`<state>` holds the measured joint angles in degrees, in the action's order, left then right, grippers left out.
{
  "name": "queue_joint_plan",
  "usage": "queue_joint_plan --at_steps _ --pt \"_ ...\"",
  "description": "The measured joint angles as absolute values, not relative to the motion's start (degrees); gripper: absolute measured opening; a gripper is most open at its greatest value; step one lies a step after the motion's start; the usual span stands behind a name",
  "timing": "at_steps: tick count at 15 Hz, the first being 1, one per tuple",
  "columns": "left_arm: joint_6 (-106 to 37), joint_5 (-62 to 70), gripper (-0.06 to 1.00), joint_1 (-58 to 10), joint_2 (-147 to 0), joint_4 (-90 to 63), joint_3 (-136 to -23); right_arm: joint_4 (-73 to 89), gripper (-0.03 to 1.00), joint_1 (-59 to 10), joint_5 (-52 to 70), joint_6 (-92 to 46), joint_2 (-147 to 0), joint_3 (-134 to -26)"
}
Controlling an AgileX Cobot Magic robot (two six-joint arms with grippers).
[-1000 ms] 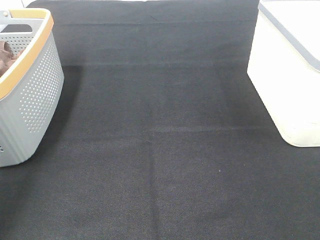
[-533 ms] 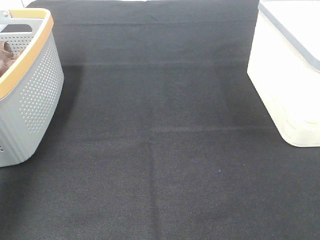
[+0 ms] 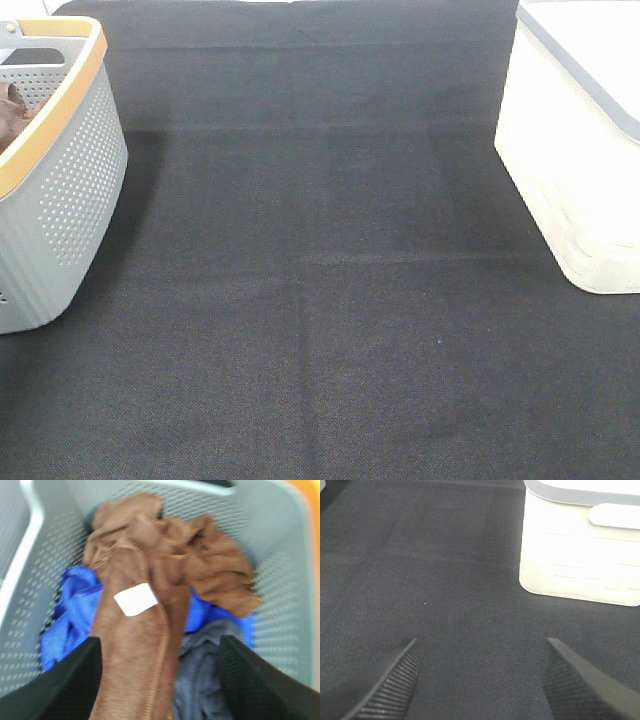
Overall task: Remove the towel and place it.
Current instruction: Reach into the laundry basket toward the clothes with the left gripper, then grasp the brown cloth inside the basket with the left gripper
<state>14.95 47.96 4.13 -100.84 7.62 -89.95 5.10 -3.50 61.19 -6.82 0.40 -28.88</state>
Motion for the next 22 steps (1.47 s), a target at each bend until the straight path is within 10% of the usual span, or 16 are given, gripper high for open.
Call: queue_joint_plan --at_steps 11,22 --pt "14.6 61.2 0.63 6.2 -125.9 7.8 -120.4 4.8 0.66 -3.5 61.2 -6.8 0.4 -28.9" --pt "13.9 62.7 0.63 6.2 -129.6 7.9 -125.1 3.0 0.66 -3.5 61.2 -6.6 0.4 -28.9"
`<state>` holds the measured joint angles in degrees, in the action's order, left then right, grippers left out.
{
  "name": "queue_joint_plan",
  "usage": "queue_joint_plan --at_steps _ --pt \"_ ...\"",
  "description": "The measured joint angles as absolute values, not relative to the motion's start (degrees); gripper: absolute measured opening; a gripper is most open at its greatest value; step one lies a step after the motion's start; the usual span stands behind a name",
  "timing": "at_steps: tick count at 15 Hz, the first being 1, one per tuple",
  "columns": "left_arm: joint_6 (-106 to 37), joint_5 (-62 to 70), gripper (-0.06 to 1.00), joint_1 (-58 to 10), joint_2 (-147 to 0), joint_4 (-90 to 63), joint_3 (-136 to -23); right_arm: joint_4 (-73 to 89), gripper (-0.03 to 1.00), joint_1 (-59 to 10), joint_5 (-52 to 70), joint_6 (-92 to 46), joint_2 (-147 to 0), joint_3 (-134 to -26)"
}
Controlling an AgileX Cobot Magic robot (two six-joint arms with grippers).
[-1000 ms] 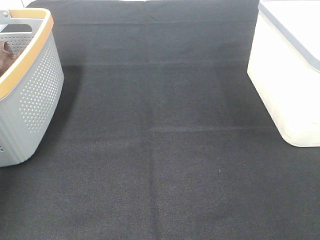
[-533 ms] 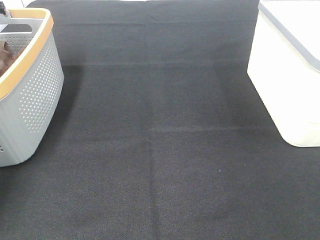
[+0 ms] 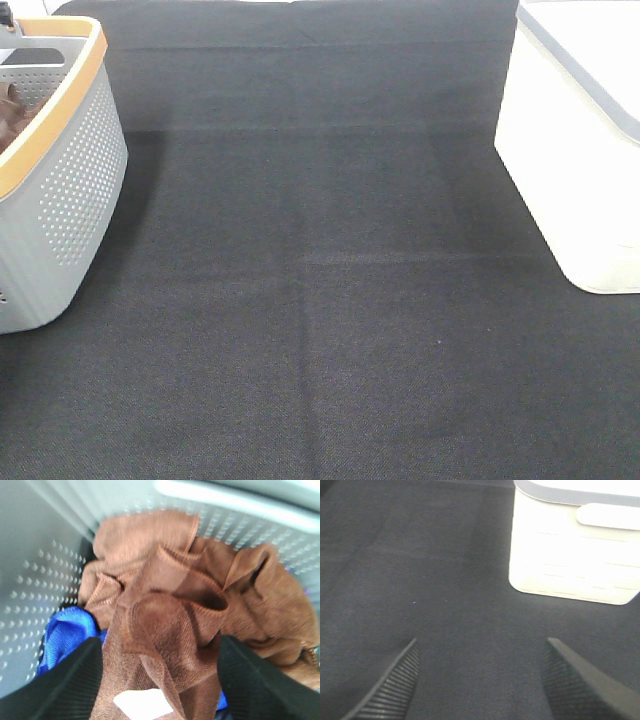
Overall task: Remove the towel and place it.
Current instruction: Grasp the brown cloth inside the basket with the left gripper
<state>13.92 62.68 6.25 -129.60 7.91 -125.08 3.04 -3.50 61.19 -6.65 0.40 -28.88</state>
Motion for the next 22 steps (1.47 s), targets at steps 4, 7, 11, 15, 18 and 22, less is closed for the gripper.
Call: queue_joint_plan --at_steps 4,7,11,15,18,22 --pt "13.9 66.1 0.63 6.2 -131.2 7.8 -125.2 2.6 0.66 -3.5 61.2 -6.6 0.4 -28.9" --pt "13.9 65.8 0.6 6.2 -132.1 7.8 -125.2 2.6 0.66 -3.5 61.2 -6.6 0.4 -28.9" --pt "13.9 65.5 0.52 6.2 -132.5 7.8 -125.2 2.6 0.66 -3.5 61.2 -6.6 0.4 -28.9" --pt "13.9 65.8 0.39 6.2 -132.9 7.9 -125.2 2.6 0.66 -3.5 61.2 -6.6 0.4 -28.9" --pt "12.5 66.0 0.09 6.2 -133.7 8.3 -125.2 2.6 0.66 -3.5 61.2 -6.6 0.4 -28.9" --pt "12.0 66.1 0.0 6.2 -133.4 10.1 -125.2 2.6 0.66 -3.5 61.2 -6.6 0.4 -28.9"
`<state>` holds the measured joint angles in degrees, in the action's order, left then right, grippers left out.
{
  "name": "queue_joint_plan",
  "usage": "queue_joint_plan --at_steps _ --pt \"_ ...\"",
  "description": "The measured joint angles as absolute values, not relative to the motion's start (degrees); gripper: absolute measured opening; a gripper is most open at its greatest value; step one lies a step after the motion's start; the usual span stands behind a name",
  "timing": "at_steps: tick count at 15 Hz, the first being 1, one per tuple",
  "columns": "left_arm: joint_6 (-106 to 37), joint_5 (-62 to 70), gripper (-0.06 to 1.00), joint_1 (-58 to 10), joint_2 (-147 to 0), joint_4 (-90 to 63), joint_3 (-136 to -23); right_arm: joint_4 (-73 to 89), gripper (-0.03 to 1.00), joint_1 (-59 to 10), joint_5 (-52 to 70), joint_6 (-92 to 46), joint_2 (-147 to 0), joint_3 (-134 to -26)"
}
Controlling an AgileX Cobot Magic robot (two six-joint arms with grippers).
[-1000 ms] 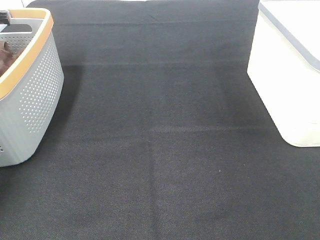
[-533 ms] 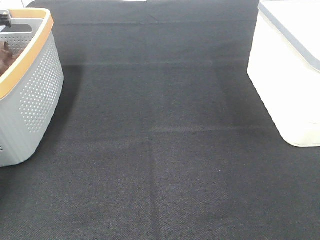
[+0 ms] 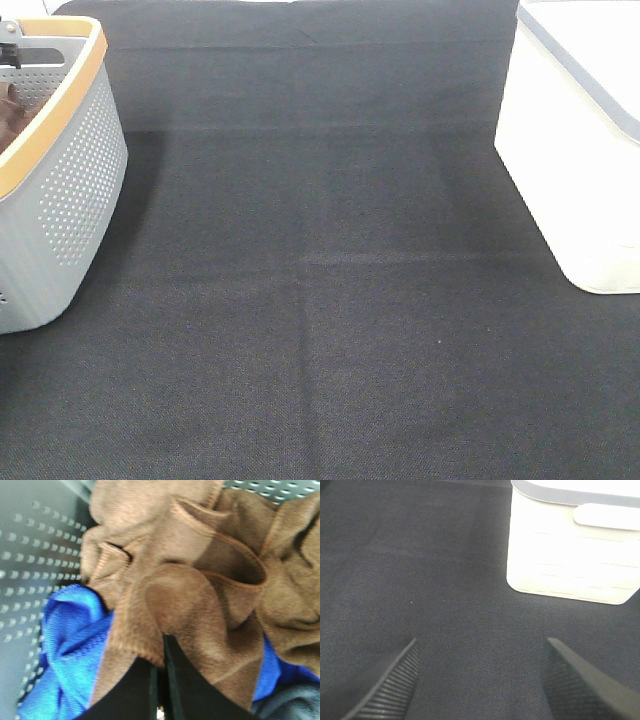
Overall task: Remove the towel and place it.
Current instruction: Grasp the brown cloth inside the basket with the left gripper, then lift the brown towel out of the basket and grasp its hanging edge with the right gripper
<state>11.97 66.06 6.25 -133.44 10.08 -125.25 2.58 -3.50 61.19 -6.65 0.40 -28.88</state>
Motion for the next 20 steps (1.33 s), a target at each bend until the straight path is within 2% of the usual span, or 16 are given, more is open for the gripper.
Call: queue_joint_plan --at_steps 6,11,13,16,20 --pt "11.6 66.6 0.0 6.2 -126.9 9.4 -127.7 2.6 0.66 -3.5 61.2 -6.6 0.4 -28.9" --pt "9.0 67.5 0.0 6.2 -116.3 2.2 -127.9 2.6 0.66 -3.5 61.2 -6.6 0.4 -28.9" --pt "8.4 66.0 0.0 6.2 -111.9 -2.6 -127.9 2.6 0.66 -3.5 61.2 -6.2 0.4 -28.9" --pt "4.1 62.7 0.0 6.2 -106.3 -14.2 -127.9 3.1 0.59 -3.5 61.2 -3.8 -0.3 -28.9" --pt "-2.8 56.0 0.0 4.9 -101.6 -31.3 -128.0 11.9 0.54 -3.5 59.8 -4.2 -13.1 -29.7"
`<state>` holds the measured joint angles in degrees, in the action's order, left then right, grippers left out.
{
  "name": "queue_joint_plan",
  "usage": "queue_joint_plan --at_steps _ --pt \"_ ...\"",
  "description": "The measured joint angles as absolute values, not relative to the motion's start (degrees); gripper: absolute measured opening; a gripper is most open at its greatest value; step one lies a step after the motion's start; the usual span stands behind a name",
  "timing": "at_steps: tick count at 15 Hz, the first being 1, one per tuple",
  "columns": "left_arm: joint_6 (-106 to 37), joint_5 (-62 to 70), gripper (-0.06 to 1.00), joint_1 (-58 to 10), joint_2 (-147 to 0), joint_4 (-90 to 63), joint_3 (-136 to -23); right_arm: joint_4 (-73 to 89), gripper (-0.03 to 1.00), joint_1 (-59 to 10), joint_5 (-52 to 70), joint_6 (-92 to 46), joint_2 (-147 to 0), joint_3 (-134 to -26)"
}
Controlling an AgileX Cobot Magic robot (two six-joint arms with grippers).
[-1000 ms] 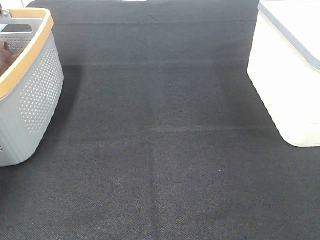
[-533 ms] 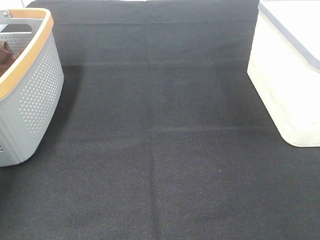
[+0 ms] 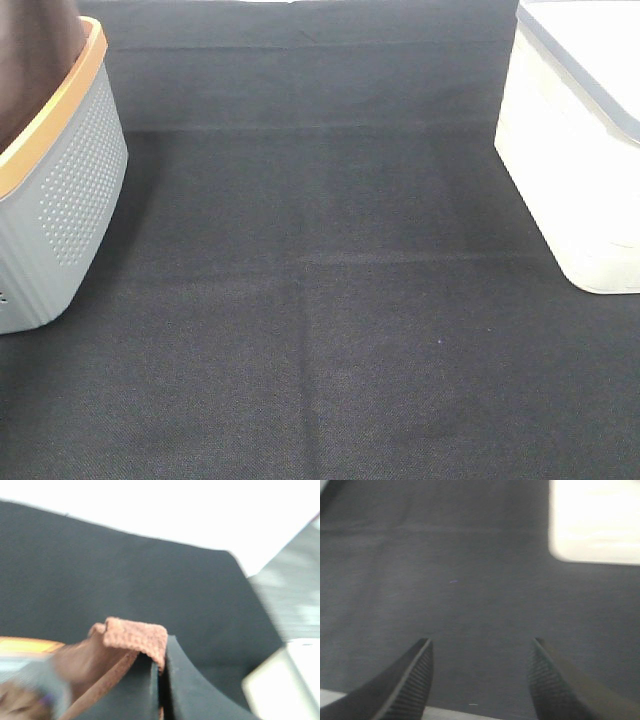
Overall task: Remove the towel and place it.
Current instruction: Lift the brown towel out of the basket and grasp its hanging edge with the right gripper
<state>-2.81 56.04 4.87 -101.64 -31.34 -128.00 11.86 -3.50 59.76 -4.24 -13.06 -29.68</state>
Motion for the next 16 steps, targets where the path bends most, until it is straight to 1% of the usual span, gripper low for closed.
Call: queue_joint_plan --at_steps 2,4,5,7,10,12,14,15,16 --pt "-5.4 52.9 0.0 1.7 -100.6 -35.6 -128.0 17.9 0.54 -3.5 58.0 -9.1 -21.1 -32.0" --pt "-7.6 49.2 0.0 -3.3 -100.3 -36.8 -128.0 23.0 0.54 -3.5 56.5 -16.4 -28.5 -35.6" --pt "-7.6 49.2 0.0 -3.3 -100.3 -36.8 -128.0 23.0 0.54 -3.5 56.5 -16.4 -28.5 -35.6" --pt "-9.6 44.6 0.0 -9.7 -100.3 -36.4 -128.0 26.1 0.54 -3.5 54.8 -23.6 -37.2 -41.0" --pt "-11.3 41.7 0.0 -16.4 -100.3 -35.7 -128.0 29.3 0.54 -3.5 54.7 -28.2 -48.0 -48.6" --pt "-12.1 40.7 0.0 -19.7 -100.3 -34.8 -128.0 35.6 0.54 -3.5 54.7 -31.8 -54.0 -53.1" --pt "-12.4 40.3 0.0 -23.5 -101.6 -32.5 -128.0 47.2 0.54 -3.6 54.5 -40.2 -59.4 -56.7" --pt "-12.4 40.3 0.0 -25.1 -102.6 -31.7 -128.0 50.0 0.54 -4.7 53.9 -43.3 -61.4 -57.6" --pt "-12.4 40.0 0.0 -26.5 -103.5 -30.9 -128.0 50.9 0.54 -7.2 51.9 -46.3 -63.1 -58.2"
